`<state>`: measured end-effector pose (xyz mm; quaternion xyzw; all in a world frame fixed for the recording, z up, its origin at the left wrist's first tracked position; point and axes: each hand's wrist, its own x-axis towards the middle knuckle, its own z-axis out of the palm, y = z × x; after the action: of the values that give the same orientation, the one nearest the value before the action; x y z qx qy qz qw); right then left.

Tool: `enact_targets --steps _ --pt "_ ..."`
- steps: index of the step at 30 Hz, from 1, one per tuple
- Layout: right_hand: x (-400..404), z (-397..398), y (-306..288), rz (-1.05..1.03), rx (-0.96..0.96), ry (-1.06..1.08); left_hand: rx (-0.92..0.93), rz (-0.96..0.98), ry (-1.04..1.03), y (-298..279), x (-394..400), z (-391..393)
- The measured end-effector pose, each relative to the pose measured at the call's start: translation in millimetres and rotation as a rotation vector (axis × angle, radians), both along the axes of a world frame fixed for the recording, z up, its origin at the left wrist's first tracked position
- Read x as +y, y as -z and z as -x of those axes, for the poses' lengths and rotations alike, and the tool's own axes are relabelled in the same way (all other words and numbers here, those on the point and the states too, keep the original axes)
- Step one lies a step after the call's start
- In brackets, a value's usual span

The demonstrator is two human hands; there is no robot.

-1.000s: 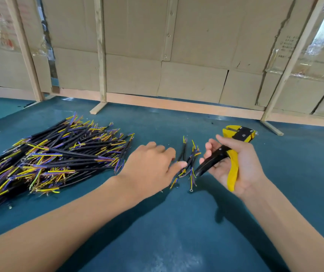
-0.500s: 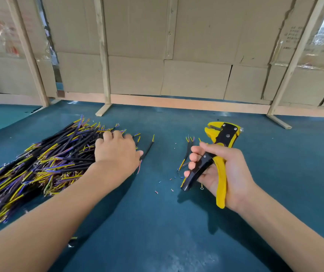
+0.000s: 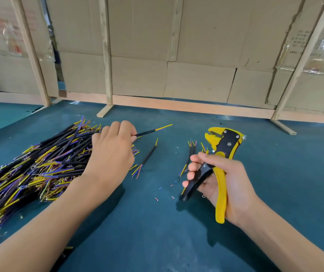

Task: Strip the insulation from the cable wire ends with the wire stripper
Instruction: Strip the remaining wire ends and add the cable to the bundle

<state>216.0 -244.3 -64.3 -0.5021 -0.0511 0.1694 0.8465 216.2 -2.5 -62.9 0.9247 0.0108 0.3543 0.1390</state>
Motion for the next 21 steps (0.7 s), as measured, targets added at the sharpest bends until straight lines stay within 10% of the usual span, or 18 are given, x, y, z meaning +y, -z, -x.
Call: enact_targets --steps 8,21 --pt "-1.8 1.4 -10.4 0.02 -0.255 0.19 0.151 0.712 0.749 -6.3 -21.2 18.5" --pt "-2.4 7.7 -20.3 -0.023 -0.441 0.181 0.423 0.855 0.979 -9.7 -34.6 31.9"
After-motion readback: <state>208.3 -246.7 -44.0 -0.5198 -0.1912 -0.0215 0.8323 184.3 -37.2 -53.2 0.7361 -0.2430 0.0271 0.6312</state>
